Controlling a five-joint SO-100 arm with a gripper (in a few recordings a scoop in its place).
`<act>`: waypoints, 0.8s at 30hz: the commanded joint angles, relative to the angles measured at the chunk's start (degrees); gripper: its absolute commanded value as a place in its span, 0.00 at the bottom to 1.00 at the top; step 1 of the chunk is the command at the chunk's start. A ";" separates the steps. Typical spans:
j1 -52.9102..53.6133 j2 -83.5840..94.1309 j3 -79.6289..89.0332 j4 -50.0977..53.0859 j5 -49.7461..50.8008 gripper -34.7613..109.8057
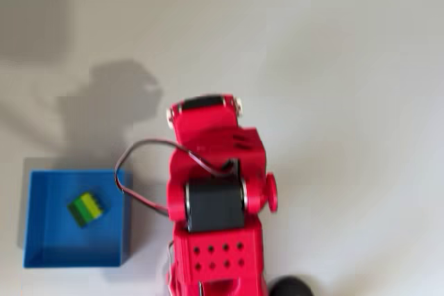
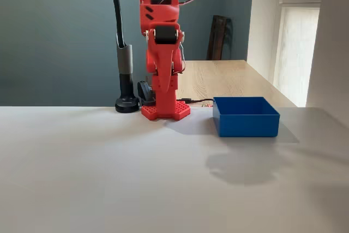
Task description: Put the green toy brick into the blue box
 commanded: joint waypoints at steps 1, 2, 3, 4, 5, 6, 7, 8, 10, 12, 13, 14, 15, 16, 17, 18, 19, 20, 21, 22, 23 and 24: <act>0.44 10.37 5.89 -0.35 0.62 0.24; 0.70 12.30 8.09 -0.35 0.70 0.24; 1.14 14.24 10.37 -0.35 0.79 0.24; 1.49 16.08 12.83 -0.35 0.70 0.24; 1.93 17.75 15.12 -0.35 0.44 0.24; 2.20 19.42 17.31 -0.35 0.18 0.24; 2.46 20.92 19.16 -0.35 0.00 0.24; 2.55 22.32 20.92 -0.35 -0.09 0.24; 2.64 24.79 23.82 -0.35 0.00 0.24; 2.64 26.72 26.19 -0.35 0.35 0.24; 2.64 27.60 27.33 -0.35 0.62 0.24; 2.64 28.30 28.48 -0.35 0.79 0.24; 2.64 28.92 29.62 -0.35 0.88 0.24; 2.72 29.53 30.76 -0.35 0.97 0.24; 2.72 30.06 31.90 -0.26 0.62 0.24; 2.81 30.15 32.87 -0.26 0.44 0.24; 2.90 30.41 33.66 -0.26 0.26 0.24; 3.08 30.59 34.54 -0.26 -0.18 0.24; 3.34 30.59 35.24 -0.26 -0.35 0.24; 3.69 30.59 35.86 -0.26 -0.35 0.24; 3.87 30.59 36.39 -0.26 -0.35 0.24; 3.96 30.59 37.09 -0.26 -0.35 0.24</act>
